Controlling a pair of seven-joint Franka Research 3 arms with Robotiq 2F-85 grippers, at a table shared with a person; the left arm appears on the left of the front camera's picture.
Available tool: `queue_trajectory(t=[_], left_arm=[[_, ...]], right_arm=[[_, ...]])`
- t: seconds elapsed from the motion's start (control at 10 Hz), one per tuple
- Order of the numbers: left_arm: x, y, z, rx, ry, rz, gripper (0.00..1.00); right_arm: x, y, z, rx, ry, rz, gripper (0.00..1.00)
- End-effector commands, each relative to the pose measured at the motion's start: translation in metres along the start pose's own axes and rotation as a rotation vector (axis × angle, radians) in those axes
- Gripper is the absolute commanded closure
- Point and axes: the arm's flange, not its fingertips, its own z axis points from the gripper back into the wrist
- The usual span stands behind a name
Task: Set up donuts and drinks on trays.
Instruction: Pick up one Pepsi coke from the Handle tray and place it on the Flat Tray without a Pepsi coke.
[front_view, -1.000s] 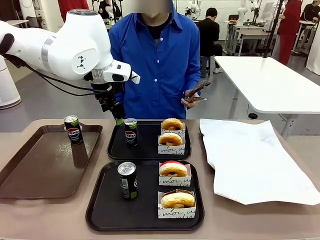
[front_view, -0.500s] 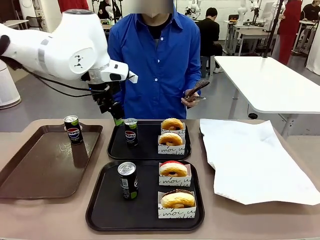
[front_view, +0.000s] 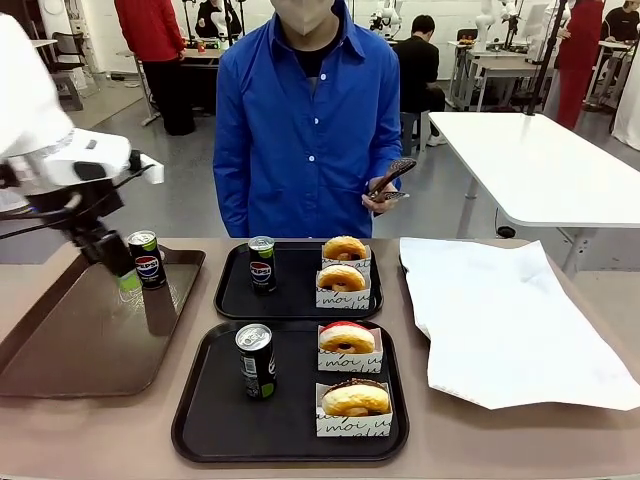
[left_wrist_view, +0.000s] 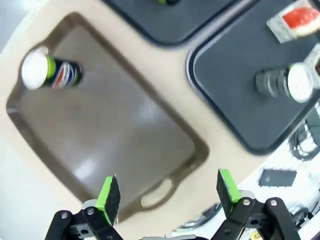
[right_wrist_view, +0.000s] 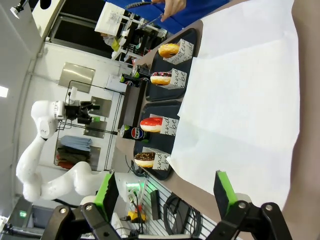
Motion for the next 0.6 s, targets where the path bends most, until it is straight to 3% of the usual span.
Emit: queue_trajectory(t=[0.0, 0.4, 0.5], left_arm=[[0.025, 0.003, -0.011, -0.010, -0.016, -0.005, 0.00], [0.011, 0.000, -0.005, -0.004, -0.006, -0.012, 0.00], [-0.005, 0.026, -0.007, -0.121, -0.101, 0.107, 0.00]], right_arm=[[0.002, 0.000, -0.001, 0.026, -0.023, 0.008, 0.00], [0.002, 0.000, -0.001, 0.026, -0.023, 0.008, 0.00], [0.002, 0.000, -0.001, 0.026, -0.023, 0.008, 0.00]])
